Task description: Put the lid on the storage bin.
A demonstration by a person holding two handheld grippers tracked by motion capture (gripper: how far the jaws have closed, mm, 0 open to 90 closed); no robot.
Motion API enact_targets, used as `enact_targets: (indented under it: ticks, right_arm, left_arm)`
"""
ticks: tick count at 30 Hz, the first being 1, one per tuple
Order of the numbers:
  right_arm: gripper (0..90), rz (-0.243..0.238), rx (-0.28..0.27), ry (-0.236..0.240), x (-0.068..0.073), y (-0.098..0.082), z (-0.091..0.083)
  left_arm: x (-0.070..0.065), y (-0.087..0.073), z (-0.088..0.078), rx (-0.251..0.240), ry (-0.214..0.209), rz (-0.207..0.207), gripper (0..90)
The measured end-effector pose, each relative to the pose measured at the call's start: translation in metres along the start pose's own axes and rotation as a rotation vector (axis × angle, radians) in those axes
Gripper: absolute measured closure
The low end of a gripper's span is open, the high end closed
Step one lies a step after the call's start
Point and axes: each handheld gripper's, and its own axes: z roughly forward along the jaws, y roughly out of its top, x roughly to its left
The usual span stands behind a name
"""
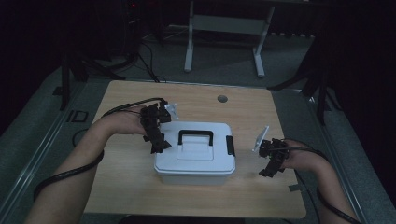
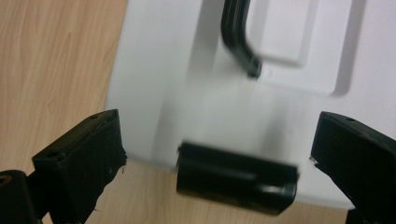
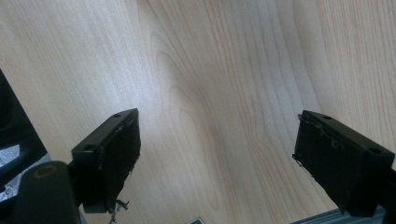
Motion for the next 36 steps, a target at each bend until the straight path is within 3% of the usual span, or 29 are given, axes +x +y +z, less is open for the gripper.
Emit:
enact_targets:
  ticks: [3,13,20,36]
  right_arm:
    - [14.2,0.005,-0.003,0.001,0.0,0.0,-0.001]
    - [13.6,0.05,-0.011,-0.008,-0.003,-0.001,0.002]
    - [13.5,0.075,-0.016,-0.016,-0.003,-0.003,0.002]
    - [13.5,0.111,-0.041,-0.032,-0.006,-0.012,0.006]
  left_arm:
    - [-0.002,-0.011,-0.001,-0.006,0.016,-0.008,2.0]
    - [-0.006,-0.043,-0.007,-0.046,-0.005,-0.055,2.0]
    - [-0.011,-0.066,-0.012,-0.057,0.012,-0.077,2.0]
    - [-0.021,-0.115,-0.004,-0.089,0.008,-0.135,2.0]
